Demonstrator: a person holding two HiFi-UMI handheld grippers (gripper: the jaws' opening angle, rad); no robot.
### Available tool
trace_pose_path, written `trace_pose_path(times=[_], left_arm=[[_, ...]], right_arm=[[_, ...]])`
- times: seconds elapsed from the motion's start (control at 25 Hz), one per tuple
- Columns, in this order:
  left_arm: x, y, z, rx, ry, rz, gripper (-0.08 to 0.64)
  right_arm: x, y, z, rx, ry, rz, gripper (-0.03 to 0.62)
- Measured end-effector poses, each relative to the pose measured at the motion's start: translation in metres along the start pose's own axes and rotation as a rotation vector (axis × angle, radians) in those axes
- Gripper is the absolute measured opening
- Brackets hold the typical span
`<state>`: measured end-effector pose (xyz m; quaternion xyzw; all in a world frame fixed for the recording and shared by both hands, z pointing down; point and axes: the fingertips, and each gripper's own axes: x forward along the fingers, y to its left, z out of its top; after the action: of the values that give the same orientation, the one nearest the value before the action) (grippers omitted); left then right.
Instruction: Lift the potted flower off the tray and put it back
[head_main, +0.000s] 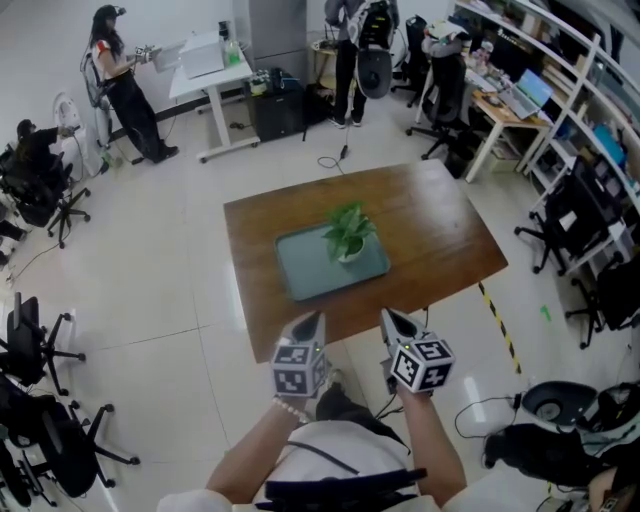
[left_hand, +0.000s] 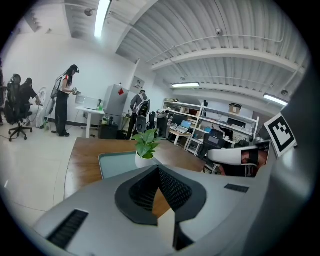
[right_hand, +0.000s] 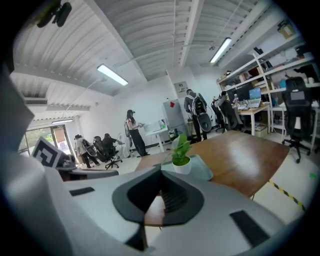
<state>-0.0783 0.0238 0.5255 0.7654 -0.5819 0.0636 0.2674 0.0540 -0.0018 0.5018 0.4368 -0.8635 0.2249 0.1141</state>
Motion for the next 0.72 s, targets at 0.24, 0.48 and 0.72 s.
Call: trace_pose_path(times=[0.24,0.48,0.72], left_arm=[[-0.002,-0.003,-0.001,0.013,-0.006,-0.013,-0.005],[-0.002,0.001,-0.003,0.006,0.006,-0.009,-0.005],[-0.001,0.004,-0.001,-0.001,0.011,-0.010,-0.005]], right_arm=[[0.000,0.005,-0.019,0.016,0.024,-0.019,-0.005],[0.005,0.010,-0.032,0.000,0.060,-0.023,-0.005],[0.009,0.010,-0.033,-0.004,0.077,-0.017,-0.005]])
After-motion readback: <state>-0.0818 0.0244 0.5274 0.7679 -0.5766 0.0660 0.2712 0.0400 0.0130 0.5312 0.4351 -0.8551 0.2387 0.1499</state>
